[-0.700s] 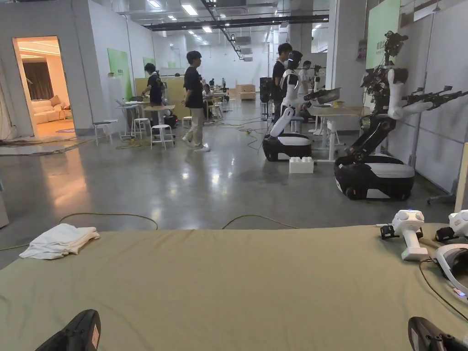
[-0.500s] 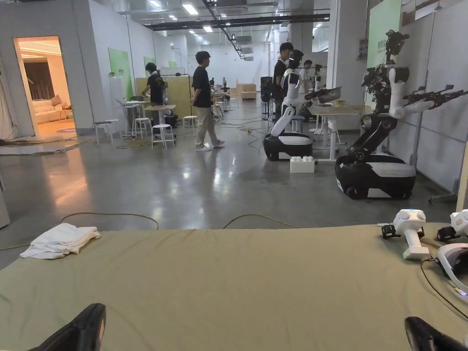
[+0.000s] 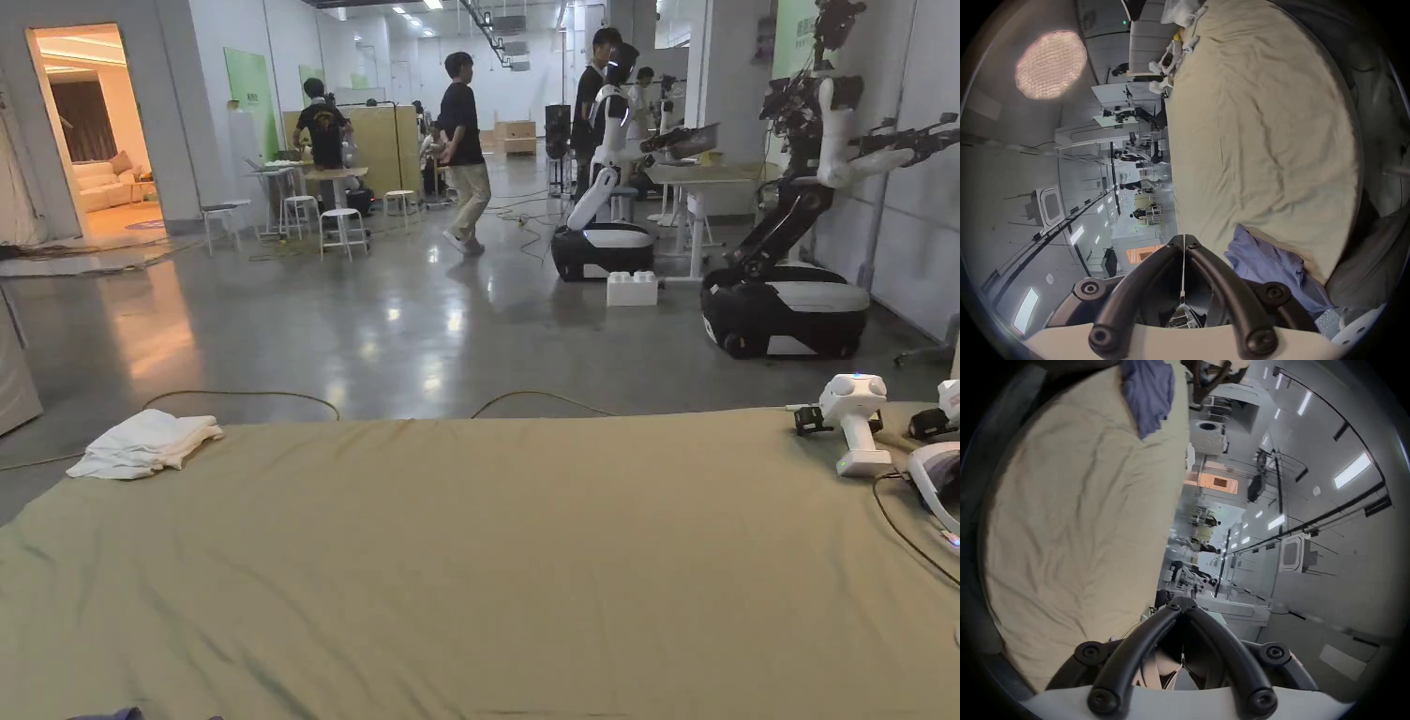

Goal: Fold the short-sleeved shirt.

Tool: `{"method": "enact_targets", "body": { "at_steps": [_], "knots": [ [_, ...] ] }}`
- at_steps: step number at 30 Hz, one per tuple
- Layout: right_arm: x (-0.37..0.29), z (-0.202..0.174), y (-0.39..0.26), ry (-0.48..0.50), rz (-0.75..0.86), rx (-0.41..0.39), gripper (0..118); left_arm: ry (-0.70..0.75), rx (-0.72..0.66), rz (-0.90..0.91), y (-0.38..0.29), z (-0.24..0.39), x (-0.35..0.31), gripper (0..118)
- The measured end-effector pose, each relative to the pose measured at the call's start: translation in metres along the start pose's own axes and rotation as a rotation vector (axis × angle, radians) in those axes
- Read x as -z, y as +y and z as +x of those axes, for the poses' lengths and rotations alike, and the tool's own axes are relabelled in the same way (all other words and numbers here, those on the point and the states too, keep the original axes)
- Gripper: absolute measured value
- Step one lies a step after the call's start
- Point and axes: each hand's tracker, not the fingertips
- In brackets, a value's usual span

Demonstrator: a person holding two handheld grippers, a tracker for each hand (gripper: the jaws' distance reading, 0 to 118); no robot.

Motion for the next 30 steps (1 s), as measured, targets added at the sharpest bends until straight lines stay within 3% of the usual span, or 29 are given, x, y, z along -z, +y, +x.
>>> {"method": "enact_targets", "body": {
  "at_steps": [1, 4, 6, 9, 11, 13, 14, 16, 21, 30],
  "knots": [
    [0.000, 0.002, -0.001, -0.010, 0.000, 0.023, 0, 0.059, -0.068, 0.013, -0.002, -0.010, -0.001, 1],
    [0.007, 0.040, -0.007, -0.058, -0.084, 0.388, 0, 0.140, -0.537, 0.043, -0.009, -0.073, -0.012, 1],
    [0.007, 0.067, -0.018, -0.133, -0.145, 0.736, 0, 0.115, -0.938, 0.124, -0.021, -0.125, -0.033, 1],
    [0.000, 0.086, -0.045, -0.115, -0.130, 1.299, 0, 0.023, -1.472, 0.328, -0.077, -0.129, -0.044, 1],
    [-0.003, 0.082, -0.059, -0.088, -0.130, 1.559, 0, -0.082, -1.655, 0.440, -0.105, -0.121, -0.040, 1],
    [-0.005, 0.076, -0.072, -0.057, -0.099, 1.721, 0, -0.016, -1.709, 0.332, -0.106, -0.116, -0.042, 1],
    [-0.007, 0.074, -0.072, -0.067, -0.091, 1.764, 0, 0.003, -1.706, 0.304, -0.109, -0.115, -0.044, 1],
    [-0.008, 0.074, -0.076, -0.077, -0.105, 1.733, 0, -0.013, -1.700, 0.325, -0.116, -0.114, -0.048, 1],
    [-0.011, 0.077, -0.073, -0.083, -0.075, 1.801, 0, 0.023, -1.737, 0.314, -0.109, -0.122, -0.054, 1],
    [-0.018, 0.098, -0.054, -0.066, -0.054, 1.809, 0, 0.044, -1.714, 0.289, -0.105, -0.127, -0.056, 1]
  ]
}}
